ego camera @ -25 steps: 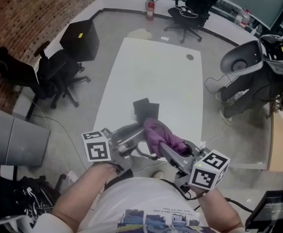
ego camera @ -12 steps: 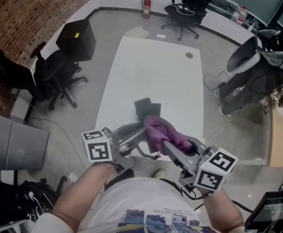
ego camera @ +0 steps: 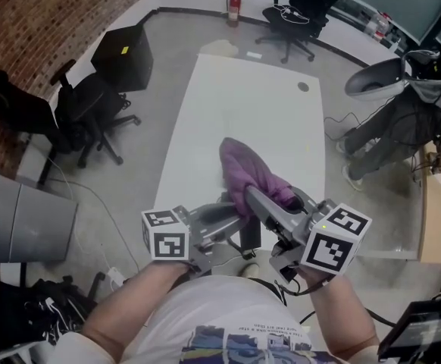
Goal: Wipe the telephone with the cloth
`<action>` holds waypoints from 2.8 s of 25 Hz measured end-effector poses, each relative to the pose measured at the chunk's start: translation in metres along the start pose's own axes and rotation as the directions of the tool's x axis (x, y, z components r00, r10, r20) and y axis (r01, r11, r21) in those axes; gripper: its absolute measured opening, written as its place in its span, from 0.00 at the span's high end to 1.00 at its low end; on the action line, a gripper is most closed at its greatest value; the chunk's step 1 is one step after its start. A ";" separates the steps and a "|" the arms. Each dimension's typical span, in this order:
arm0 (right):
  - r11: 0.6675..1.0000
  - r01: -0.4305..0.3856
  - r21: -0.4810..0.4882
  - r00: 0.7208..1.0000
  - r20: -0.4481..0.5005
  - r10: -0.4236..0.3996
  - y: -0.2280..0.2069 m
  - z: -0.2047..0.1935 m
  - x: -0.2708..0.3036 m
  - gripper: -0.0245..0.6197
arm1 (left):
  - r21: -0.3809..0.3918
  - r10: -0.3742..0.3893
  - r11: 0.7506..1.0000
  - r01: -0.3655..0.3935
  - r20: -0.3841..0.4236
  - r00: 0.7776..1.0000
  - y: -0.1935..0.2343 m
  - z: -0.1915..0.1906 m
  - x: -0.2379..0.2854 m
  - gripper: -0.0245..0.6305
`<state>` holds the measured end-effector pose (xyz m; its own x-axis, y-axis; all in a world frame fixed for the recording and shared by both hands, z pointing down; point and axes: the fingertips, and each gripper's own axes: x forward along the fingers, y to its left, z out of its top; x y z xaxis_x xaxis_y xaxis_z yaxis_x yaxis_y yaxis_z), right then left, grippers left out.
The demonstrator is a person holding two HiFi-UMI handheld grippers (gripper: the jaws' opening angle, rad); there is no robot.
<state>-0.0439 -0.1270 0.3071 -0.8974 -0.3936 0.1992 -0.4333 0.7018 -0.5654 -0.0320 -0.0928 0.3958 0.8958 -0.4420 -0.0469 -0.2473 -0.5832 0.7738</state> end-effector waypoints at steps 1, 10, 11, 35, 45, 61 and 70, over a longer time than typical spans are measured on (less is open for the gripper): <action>1.000 -0.001 0.020 1.000 -0.004 0.001 -0.001 -0.004 0.002 0.83 | -0.006 0.007 1.000 -0.007 0.007 1.000 0.003 0.001 -0.004 0.84; 0.993 0.004 0.114 0.999 -0.053 0.002 0.001 -0.041 0.001 0.83 | -0.071 0.020 0.997 -0.012 0.121 0.992 0.018 0.034 -0.030 0.84; 0.993 0.005 0.117 0.998 -0.058 0.002 0.003 -0.045 0.000 0.83 | -0.066 0.021 0.998 -0.013 0.127 0.992 0.019 0.038 -0.032 0.84; 0.999 0.047 -0.001 0.999 0.005 -0.046 0.014 -0.006 -0.027 0.83 | 0.007 -0.245 0.969 0.246 0.125 0.962 -0.021 0.057 -0.067 0.84; 0.996 -0.028 0.082 0.999 -0.017 0.029 0.023 -0.020 -0.014 0.83 | 0.002 -0.300 0.954 0.301 0.077 0.951 -0.027 0.044 -0.062 0.84; 0.993 0.030 0.112 0.990 -0.142 -0.014 0.005 -0.083 -0.038 0.83 | 0.021 -0.338 0.941 0.338 0.118 0.934 -0.019 0.073 -0.062 0.84; 0.994 0.083 0.075 0.993 -0.093 -0.076 -0.019 -0.049 -0.047 0.83 | 0.004 -0.396 0.918 0.397 0.088 0.914 -0.033 0.060 -0.047 0.84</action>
<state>0.0024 -0.0927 0.3474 -0.8658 -0.3888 0.3151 -0.4989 0.6201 -0.6055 -0.0881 -0.0930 0.3345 0.8843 -0.2330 -0.4046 0.1273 -0.7134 0.6891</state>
